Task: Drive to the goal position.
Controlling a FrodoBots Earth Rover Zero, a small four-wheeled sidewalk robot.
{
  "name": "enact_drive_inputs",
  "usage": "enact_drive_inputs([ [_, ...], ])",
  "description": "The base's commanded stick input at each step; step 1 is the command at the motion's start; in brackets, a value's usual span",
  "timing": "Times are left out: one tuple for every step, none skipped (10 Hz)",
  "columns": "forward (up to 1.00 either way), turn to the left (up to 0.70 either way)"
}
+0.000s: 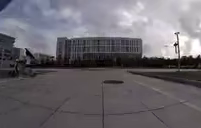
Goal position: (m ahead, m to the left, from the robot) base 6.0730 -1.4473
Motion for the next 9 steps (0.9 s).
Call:
enact_drive_inputs([
  [0.7, 0.0],
  [0.7, 0.0],
  [0.7, 0.0],
  [0.7, -0.04],
  [0.7, -0.35],
  [0.7, -0.35],
  [0.7, -0.35],
  [0.7, -0.35],
  [0.7, -0.35],
])
